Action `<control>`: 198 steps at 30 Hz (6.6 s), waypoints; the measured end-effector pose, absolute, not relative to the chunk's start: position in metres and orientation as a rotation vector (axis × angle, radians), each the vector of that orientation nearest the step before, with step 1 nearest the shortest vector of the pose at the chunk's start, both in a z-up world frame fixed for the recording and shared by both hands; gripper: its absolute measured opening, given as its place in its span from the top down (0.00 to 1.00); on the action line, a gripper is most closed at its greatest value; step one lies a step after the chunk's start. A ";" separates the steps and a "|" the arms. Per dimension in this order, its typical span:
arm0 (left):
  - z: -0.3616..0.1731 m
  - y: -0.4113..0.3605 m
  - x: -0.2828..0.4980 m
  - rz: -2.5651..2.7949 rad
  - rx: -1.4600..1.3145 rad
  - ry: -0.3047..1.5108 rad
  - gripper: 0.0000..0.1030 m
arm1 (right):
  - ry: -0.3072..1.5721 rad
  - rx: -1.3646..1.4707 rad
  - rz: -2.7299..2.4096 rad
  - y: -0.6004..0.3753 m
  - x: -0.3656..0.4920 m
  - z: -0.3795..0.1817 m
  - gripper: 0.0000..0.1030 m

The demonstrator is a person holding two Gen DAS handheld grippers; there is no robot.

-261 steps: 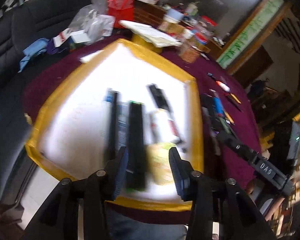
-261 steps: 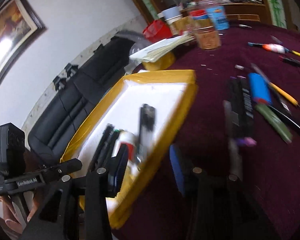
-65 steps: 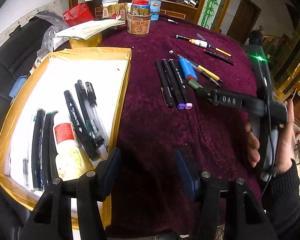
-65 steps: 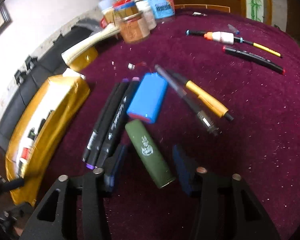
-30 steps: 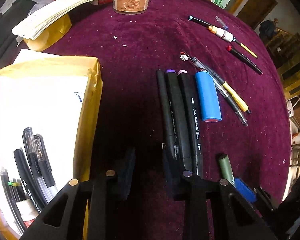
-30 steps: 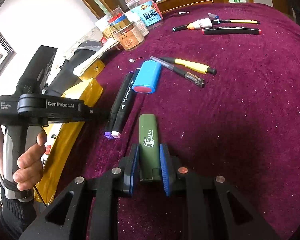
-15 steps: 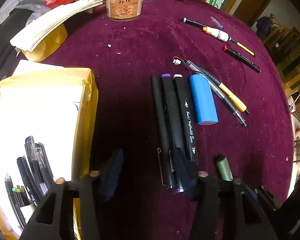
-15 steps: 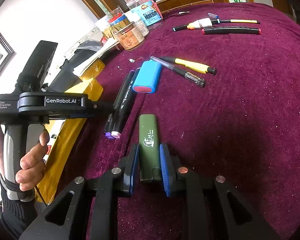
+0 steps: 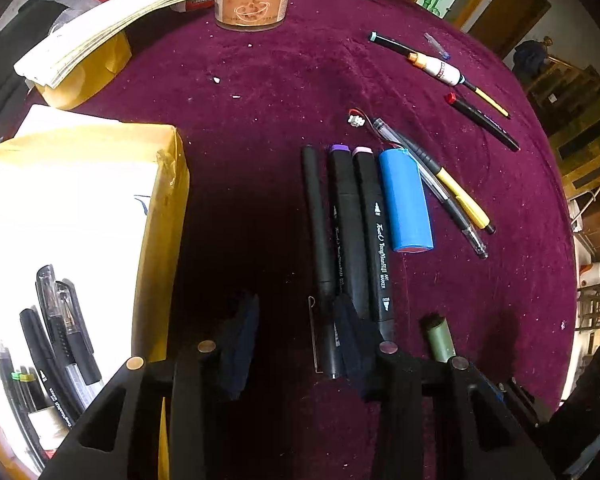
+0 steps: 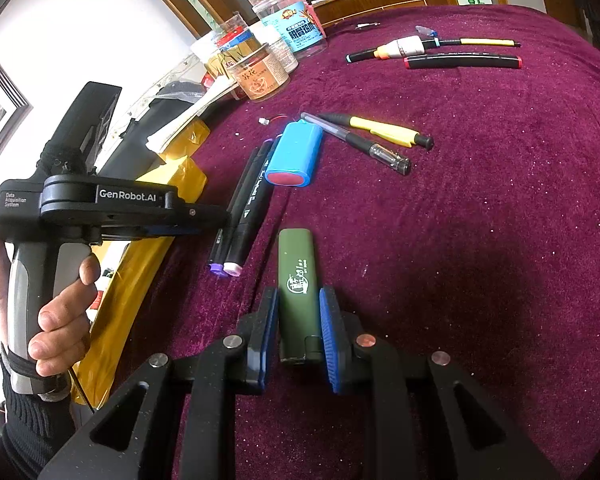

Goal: Organize rigid objects
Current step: 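Grasp a black pen with the left tool while the right tool holds the green lighter, then carry the black pen and green lighter over the white box with both tools, then lower both held items into the white box and open both tools, then move both open tools back to the pile on the cloth, then grasp a black marker with the right tool while the left tool grasps another black marker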

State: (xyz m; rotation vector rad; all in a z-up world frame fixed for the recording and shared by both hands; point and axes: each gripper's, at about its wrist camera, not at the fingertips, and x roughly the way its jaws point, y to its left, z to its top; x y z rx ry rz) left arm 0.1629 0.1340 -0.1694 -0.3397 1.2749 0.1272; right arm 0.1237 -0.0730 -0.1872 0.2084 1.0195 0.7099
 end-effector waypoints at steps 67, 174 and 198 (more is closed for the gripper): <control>-0.090 0.190 -0.067 0.012 -0.464 0.994 0.90 | 0.956 0.202 0.802 0.010 0.023 -0.128 0.81; -0.139 0.150 0.110 0.110 -0.403 1.129 0.59 | 1.113 0.274 0.874 -0.034 0.195 -0.157 0.67; -0.143 0.174 0.147 0.192 -0.405 1.137 0.57 | 1.037 0.013 0.815 0.031 0.175 -0.185 0.82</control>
